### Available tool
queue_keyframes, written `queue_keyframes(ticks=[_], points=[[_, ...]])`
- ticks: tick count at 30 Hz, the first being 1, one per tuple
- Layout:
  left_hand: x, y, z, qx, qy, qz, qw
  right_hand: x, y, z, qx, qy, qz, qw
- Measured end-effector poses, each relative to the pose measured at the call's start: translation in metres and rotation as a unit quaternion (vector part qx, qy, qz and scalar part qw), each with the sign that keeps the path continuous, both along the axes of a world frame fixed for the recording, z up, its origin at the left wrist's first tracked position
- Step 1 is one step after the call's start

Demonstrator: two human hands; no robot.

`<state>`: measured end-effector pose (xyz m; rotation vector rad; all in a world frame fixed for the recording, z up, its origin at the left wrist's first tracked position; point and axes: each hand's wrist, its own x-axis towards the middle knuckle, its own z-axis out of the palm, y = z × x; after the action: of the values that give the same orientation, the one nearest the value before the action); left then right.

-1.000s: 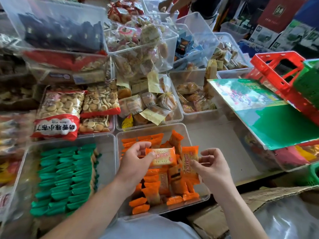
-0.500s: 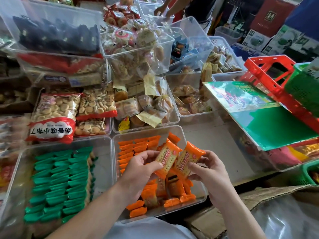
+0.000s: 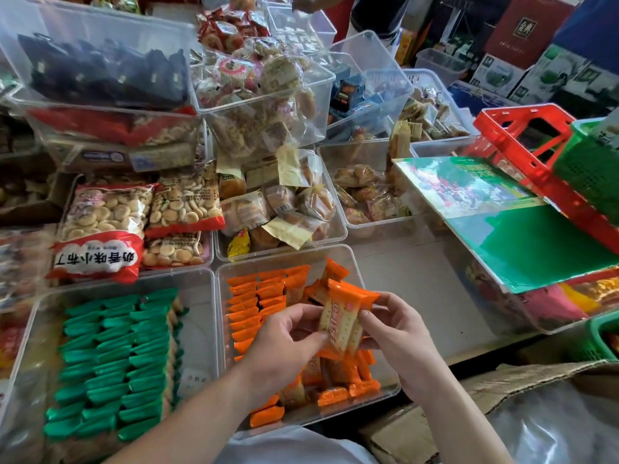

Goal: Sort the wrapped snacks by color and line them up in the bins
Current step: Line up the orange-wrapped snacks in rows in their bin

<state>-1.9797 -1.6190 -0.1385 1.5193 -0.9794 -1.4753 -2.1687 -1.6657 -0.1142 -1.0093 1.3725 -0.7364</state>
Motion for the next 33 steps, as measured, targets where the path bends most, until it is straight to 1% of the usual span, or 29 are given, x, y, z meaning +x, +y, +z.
queue_keyframes(ticks=[4, 7, 9, 11, 13, 15, 17, 19, 21, 24, 28, 31, 33], points=[[0.000, -0.001, 0.000, -0.014, -0.037, 0.001, 0.999, 0.001, -0.006, 0.001, 0.009, 0.002, 0.050, 0.999], [0.001, -0.002, -0.005, -0.046, -0.086, -0.038, 0.994, 0.006, -0.009, -0.006, 0.019, 0.053, 0.068, 0.996], [0.001, -0.005, -0.011, -0.052, -0.128, -0.063, 0.988, 0.011, -0.015, -0.015, 0.005, 0.092, 0.073, 0.993], [0.007, -0.008, -0.019, -0.026, -0.152, -0.065, 0.986, 0.015, -0.029, -0.022, -0.017, 0.122, 0.067, 0.990], [0.020, -0.012, -0.028, 0.012, -0.189, -0.033, 0.981, 0.023, -0.050, -0.028, -0.035, 0.137, 0.077, 0.987], [0.035, -0.016, -0.036, 0.039, -0.218, -0.002, 0.975, 0.036, -0.071, -0.039, -0.032, 0.138, 0.105, 0.984], [0.045, -0.020, -0.043, 0.053, -0.223, 0.028, 0.973, 0.051, -0.085, -0.056, -0.009, 0.142, 0.133, 0.981], [0.050, -0.023, -0.048, 0.055, -0.219, 0.045, 0.973, 0.065, -0.091, -0.074, 0.014, 0.166, 0.171, 0.971], [0.052, -0.022, -0.051, 0.061, -0.214, 0.049, 0.974, 0.073, -0.091, -0.093, 0.013, 0.183, 0.206, 0.961], [0.055, -0.018, -0.055, 0.074, -0.209, 0.054, 0.974, 0.081, -0.091, -0.119, -0.027, 0.233, 0.238, 0.943], [0.058, -0.019, -0.054, 0.082, -0.219, 0.056, 0.971, 0.083, -0.093, -0.143, -0.054, 0.269, 0.273, 0.922], [0.056, -0.021, -0.051, 0.085, -0.233, 0.051, 0.967, 0.083, -0.093, -0.148, -0.092, 0.316, 0.269, 0.905], [0.051, -0.023, -0.047, 0.077, -0.256, 0.027, 0.963, 0.085, -0.093, -0.142, -0.105, 0.361, 0.265, 0.888]])
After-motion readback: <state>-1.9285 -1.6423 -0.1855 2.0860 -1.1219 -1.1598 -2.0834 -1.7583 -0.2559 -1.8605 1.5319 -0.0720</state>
